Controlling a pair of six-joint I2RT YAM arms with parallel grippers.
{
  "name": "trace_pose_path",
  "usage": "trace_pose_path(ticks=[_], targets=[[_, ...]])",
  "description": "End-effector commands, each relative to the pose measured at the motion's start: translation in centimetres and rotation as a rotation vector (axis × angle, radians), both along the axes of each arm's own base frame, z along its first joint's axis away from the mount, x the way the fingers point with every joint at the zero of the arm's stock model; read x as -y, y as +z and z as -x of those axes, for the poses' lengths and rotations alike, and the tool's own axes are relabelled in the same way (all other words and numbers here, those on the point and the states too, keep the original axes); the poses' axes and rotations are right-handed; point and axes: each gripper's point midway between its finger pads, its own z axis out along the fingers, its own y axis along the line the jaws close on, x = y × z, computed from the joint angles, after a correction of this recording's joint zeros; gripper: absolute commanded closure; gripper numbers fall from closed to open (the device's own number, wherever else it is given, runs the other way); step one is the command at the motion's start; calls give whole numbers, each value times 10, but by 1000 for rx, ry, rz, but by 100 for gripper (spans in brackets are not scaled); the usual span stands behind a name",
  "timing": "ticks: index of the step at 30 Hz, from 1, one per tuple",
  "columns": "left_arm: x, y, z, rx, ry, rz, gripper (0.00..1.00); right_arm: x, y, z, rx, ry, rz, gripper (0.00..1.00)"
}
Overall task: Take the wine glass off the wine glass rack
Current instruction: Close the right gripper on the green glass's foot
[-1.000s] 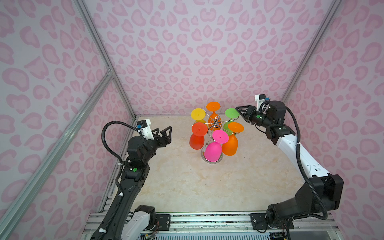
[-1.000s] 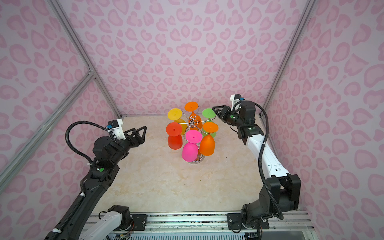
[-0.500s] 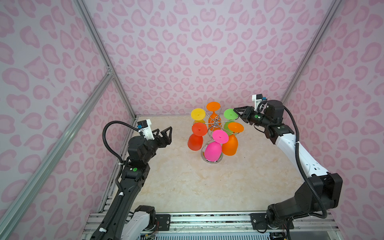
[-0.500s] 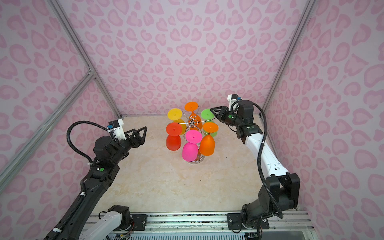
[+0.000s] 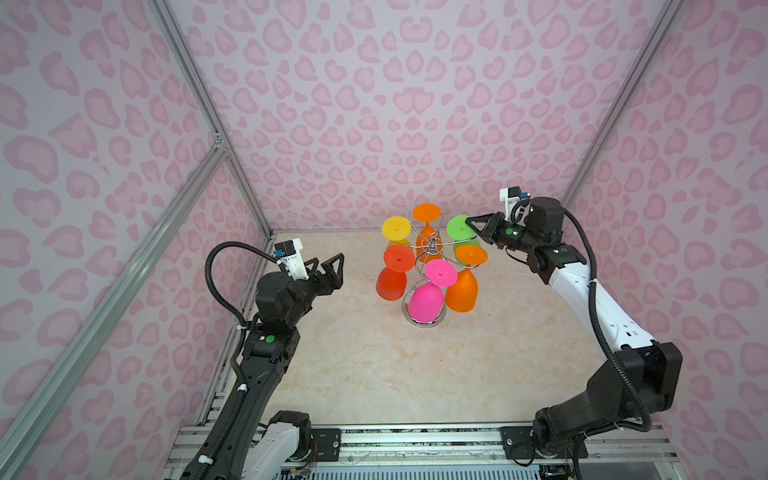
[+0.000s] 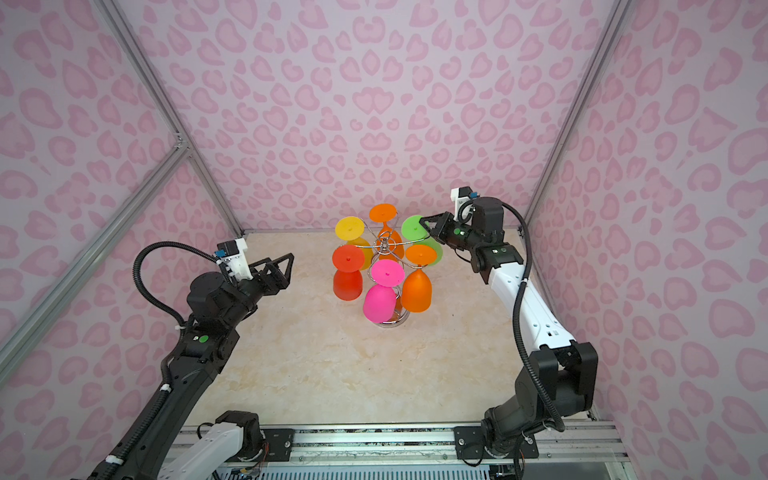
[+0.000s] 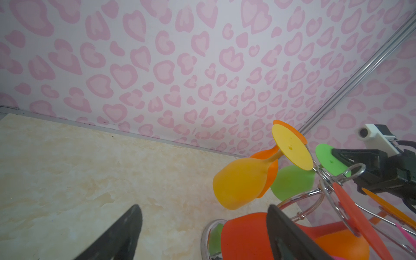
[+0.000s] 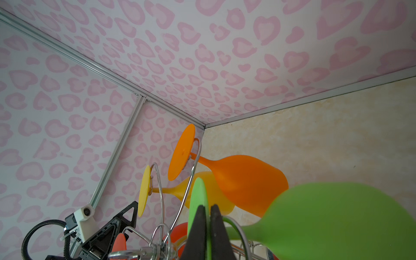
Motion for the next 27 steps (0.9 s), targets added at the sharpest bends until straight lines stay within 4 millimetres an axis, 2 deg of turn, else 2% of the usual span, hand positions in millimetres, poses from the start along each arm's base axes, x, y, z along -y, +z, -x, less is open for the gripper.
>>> trace_pose_path(ticks=[1, 3, 15, 27], targets=[[0, 1, 0, 6, 0, -10, 12, -2, -8, 1, -33, 10, 0, 97], [0, 2, 0, 6, 1, -12, 12, -1, -4, 0, -29, 11, -17, 100], [0, 0, -2, -3, -2, -12, 12, -4, 18, -7, -7, 68, -218, 100], [3, -2, -2, -9, -17, -5, 12, 13, 29, -11, 12, 49, -312, 100]])
